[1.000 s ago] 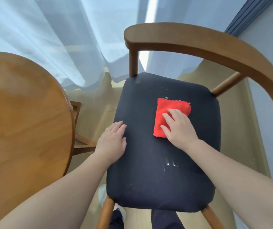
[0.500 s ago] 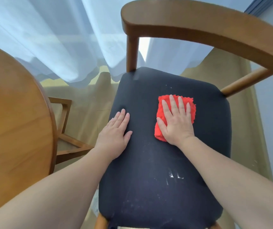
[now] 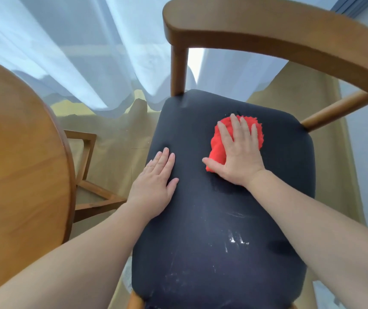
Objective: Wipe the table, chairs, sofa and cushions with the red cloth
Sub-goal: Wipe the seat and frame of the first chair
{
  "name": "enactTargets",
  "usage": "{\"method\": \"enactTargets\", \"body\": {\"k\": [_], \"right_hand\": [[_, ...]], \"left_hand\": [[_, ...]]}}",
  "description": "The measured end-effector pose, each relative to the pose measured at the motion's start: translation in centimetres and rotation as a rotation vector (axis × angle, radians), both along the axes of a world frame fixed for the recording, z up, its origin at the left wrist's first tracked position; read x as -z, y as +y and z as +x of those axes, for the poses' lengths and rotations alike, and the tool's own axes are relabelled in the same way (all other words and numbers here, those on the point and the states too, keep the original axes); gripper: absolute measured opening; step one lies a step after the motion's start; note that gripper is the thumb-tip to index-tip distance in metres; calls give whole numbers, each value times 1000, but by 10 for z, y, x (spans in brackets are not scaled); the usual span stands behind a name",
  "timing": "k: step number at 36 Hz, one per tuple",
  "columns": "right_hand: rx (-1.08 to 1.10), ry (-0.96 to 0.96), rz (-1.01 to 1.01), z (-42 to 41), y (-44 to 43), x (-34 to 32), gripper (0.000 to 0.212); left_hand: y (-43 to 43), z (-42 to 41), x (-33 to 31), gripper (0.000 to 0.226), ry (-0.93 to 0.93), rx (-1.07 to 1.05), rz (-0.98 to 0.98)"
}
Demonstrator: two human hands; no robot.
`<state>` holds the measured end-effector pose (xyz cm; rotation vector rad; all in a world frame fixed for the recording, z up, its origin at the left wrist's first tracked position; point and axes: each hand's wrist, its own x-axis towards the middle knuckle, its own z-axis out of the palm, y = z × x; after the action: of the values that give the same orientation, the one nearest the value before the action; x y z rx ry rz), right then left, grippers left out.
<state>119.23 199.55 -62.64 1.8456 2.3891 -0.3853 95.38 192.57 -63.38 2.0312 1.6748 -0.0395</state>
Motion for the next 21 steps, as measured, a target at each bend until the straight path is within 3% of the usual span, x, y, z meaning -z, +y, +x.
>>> {"method": "enactTargets", "body": {"k": [3, 7, 10, 15, 21], "right_hand": [[-71, -43, -24, 15, -26, 0, 98], [-82, 89, 143, 20, -15, 2, 59], [-62, 171, 210, 17, 13, -2, 45], [76, 135, 142, 5, 66, -5, 51], [11, 237, 114, 0, 43, -2, 48]], "left_hand": [[1, 2, -3, 62, 10, -7, -24], [4, 2, -9, 61, 15, -4, -40], [4, 1, -13, 61, 28, 10, -49], [2, 4, -12, 63, 43, 10, -51], [2, 3, -11, 63, 51, 4, -68]]}}
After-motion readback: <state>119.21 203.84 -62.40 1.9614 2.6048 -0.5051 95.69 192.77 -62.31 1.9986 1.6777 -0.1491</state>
